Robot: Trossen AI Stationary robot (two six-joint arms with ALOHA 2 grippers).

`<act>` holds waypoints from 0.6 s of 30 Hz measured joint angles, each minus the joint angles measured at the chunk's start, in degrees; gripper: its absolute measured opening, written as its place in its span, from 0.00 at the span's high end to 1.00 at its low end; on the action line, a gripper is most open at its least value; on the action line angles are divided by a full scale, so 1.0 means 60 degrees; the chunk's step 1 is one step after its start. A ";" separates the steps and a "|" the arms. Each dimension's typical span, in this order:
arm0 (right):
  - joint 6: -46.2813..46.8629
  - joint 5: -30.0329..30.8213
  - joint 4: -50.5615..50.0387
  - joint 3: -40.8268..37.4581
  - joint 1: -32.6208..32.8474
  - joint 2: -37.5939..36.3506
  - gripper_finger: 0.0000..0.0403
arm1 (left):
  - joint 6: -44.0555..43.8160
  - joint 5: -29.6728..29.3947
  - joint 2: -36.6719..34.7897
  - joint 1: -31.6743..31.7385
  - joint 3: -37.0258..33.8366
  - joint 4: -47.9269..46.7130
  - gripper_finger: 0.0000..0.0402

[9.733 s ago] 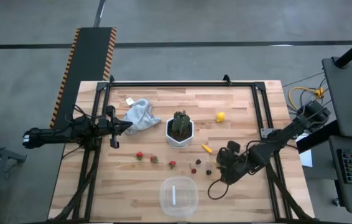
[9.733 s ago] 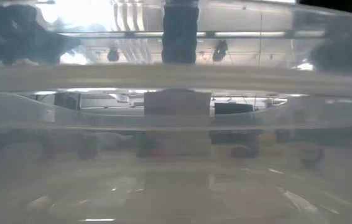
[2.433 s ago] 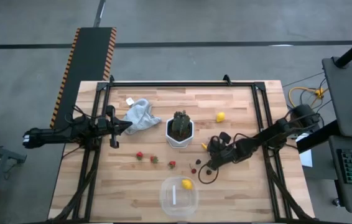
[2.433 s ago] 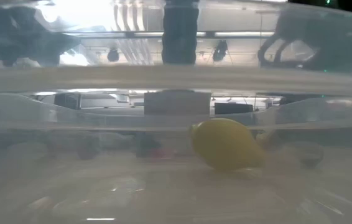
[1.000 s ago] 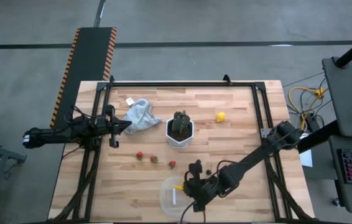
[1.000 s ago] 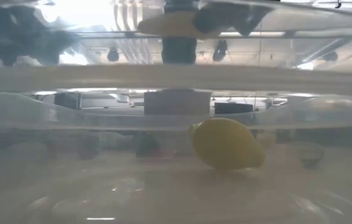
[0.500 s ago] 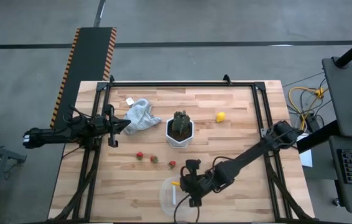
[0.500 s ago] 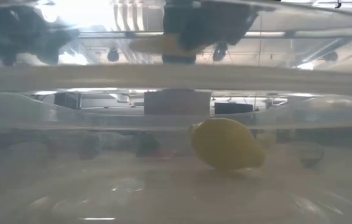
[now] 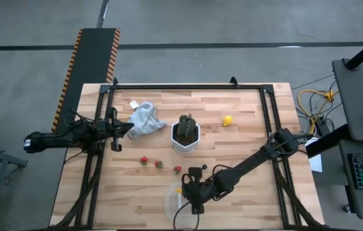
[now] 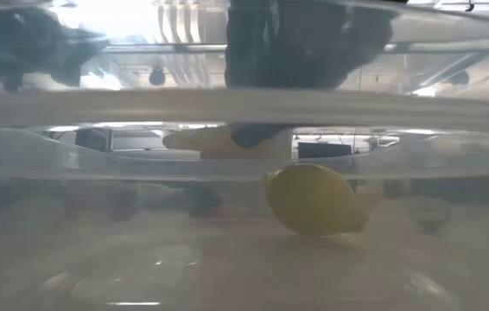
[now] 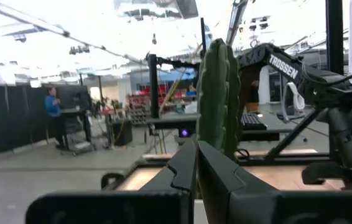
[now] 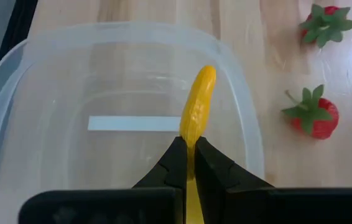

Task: Pick and placing Produce into tupperware
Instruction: Put the yellow corn into the transparent bin

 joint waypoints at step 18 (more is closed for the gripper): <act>0.0113 -0.0747 -0.0056 -0.0129 -0.0118 0.0033 0.98 | -0.0015 0.0001 -0.0012 0.0000 0.0000 0.0146 1.00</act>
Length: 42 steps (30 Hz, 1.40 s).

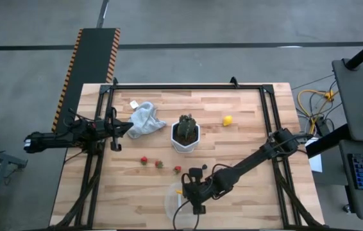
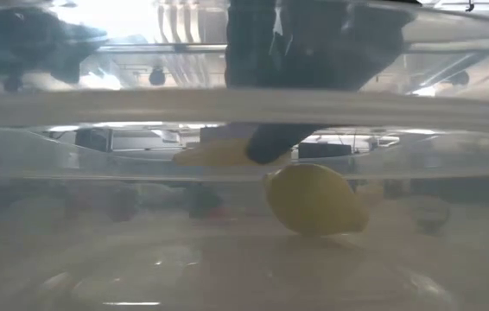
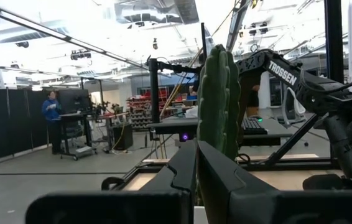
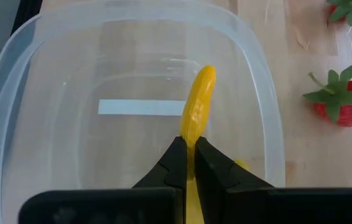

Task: Pick and placing Produce into tupperware
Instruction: Put the yellow corn into the transparent bin, then put the black cherry into the transparent bin

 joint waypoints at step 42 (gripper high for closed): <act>-0.0339 0.1670 -0.1036 -0.0012 -0.0065 -0.1118 0.74 | -0.0018 0.0006 0.0083 0.0001 0.0000 -0.0074 1.00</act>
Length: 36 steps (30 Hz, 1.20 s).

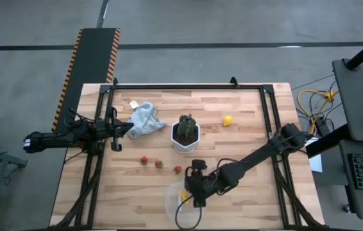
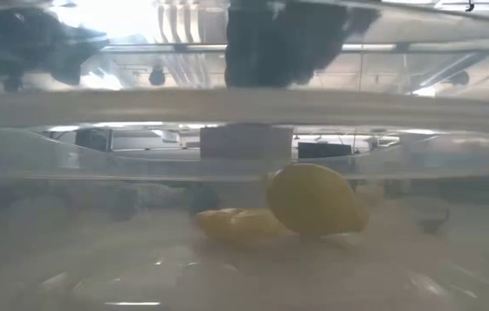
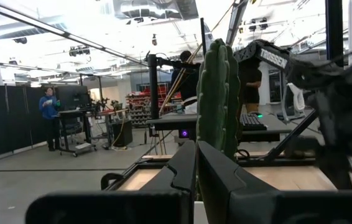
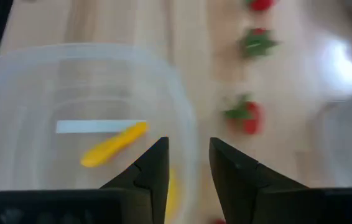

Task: Pick and placing Produce into tupperware
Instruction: Put the black cherry into the transparent bin

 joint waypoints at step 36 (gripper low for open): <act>0.3683 0.1955 0.1278 -0.7573 0.0921 -0.6825 0.47 | 0.0025 0.0674 0.3409 -0.0001 0.0922 0.1686 1.00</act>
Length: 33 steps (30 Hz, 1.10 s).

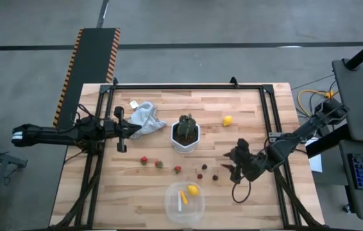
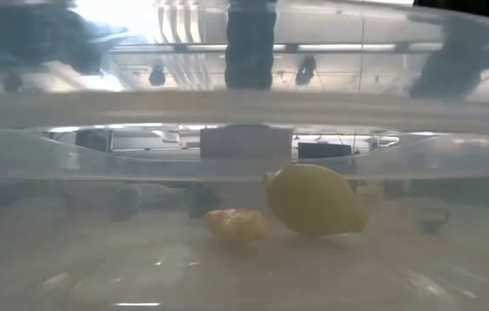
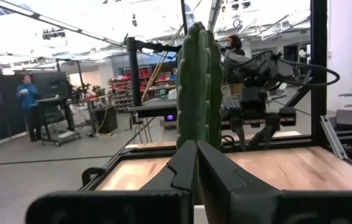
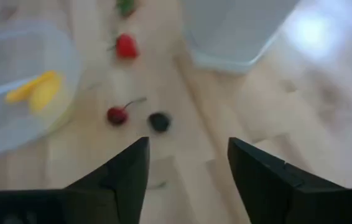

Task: Pick and placing Produce into tupperware
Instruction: Put the black cherry into the transparent bin

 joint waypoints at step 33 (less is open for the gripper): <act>-0.0282 -0.1378 0.4099 -0.0160 0.0463 0.4359 0.41 | 0.0004 -0.0025 0.0030 0.0001 -0.0047 0.0237 1.00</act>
